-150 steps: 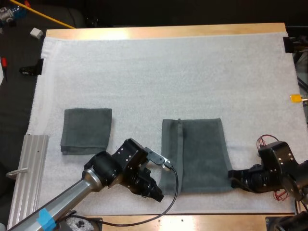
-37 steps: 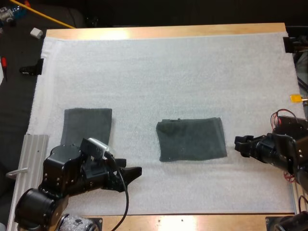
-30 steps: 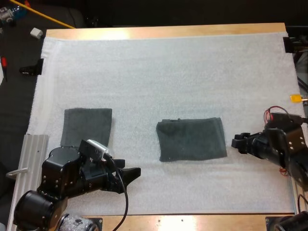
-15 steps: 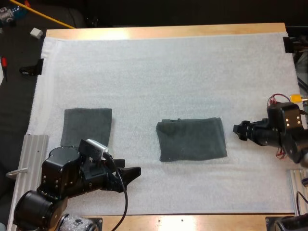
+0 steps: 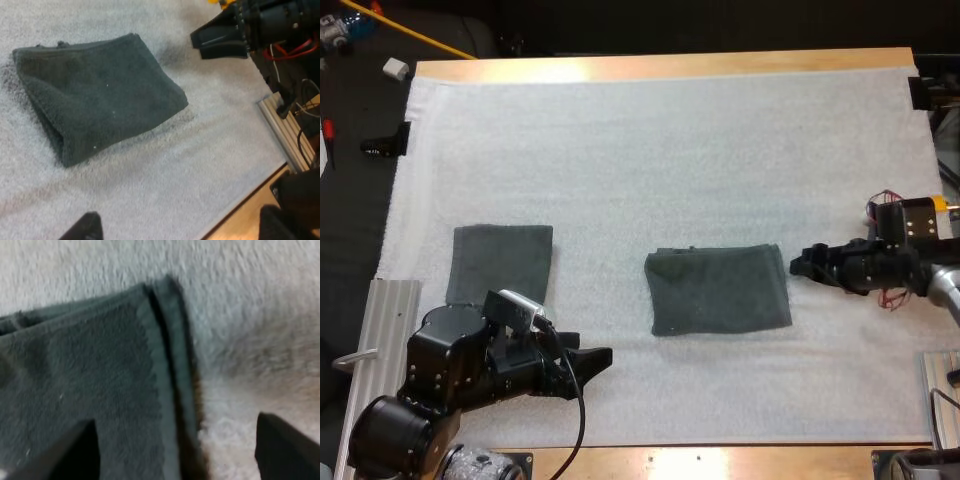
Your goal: Pick towel from pile, fold and stack
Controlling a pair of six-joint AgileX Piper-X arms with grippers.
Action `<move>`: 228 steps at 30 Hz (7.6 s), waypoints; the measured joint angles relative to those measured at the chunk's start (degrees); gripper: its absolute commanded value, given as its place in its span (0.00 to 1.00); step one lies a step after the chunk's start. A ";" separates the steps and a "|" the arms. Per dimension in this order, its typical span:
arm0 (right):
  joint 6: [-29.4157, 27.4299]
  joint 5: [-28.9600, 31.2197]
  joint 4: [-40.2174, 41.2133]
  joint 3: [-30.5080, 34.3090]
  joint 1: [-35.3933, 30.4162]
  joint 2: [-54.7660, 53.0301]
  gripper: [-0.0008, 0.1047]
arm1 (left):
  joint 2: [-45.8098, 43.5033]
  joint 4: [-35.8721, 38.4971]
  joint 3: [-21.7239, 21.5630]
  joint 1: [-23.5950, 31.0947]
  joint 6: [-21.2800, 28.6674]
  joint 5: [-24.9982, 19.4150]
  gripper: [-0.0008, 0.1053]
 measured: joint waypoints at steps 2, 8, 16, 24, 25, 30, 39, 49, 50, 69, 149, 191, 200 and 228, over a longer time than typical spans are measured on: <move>-0.08 -1.90 -1.39 -0.22 -0.06 2.43 0.62 | 0.00 0.01 0.00 0.00 -0.08 0.00 0.59; -0.08 -5.18 -3.67 -0.23 0.20 8.46 0.62 | 0.00 0.24 0.00 0.00 -0.08 0.00 0.59; 1.54 -6.78 -5.84 -0.32 3.61 13.09 0.62 | 0.00 0.27 0.00 0.00 -0.44 0.00 0.59; 5.17 -6.97 -8.75 -1.20 8.17 14.40 0.61 | 0.00 0.27 0.00 0.00 -0.98 0.00 0.58; 5.41 -6.96 -8.75 -1.20 8.41 14.48 0.61 | 0.00 0.27 0.00 0.00 -1.03 0.00 0.58; 6.58 -6.96 -8.85 -1.29 9.51 14.75 0.38 | 0.00 0.27 0.00 0.00 -1.01 0.00 0.58; 7.41 -3.27 -6.05 -1.18 9.89 14.83 0.01 | 0.00 0.27 0.00 0.00 -1.01 0.00 0.58; 1.83 14.40 2.69 -1.18 10.28 6.01 0.01 | 0.00 0.27 0.00 0.00 -1.01 0.00 0.59; 1.39 15.42 3.21 -1.18 10.29 5.63 0.01 | 0.00 0.27 0.00 0.00 -1.01 0.00 0.59; -0.26 29.44 17.40 -5.15 13.60 -2.03 0.01 | 0.00 0.45 0.00 0.00 -1.01 0.00 0.59; 16.27 21.40 17.16 -5.30 30.73 -19.49 0.63 | 0.00 0.93 0.00 0.00 0.73 0.34 0.59; 13.58 27.16 31.78 -5.30 30.73 -38.65 0.63 | 30.92 -29.56 0.00 -13.02 -11.33 -0.93 0.68; 13.48 27.16 32.61 -5.30 30.73 -38.79 0.63 | 43.16 -39.40 -0.07 -15.86 -16.16 -0.67 0.68; 13.34 27.31 32.74 -5.30 30.88 -38.65 0.63 | 67.57 -46.74 -9.16 -20.00 -27.48 1.64 0.68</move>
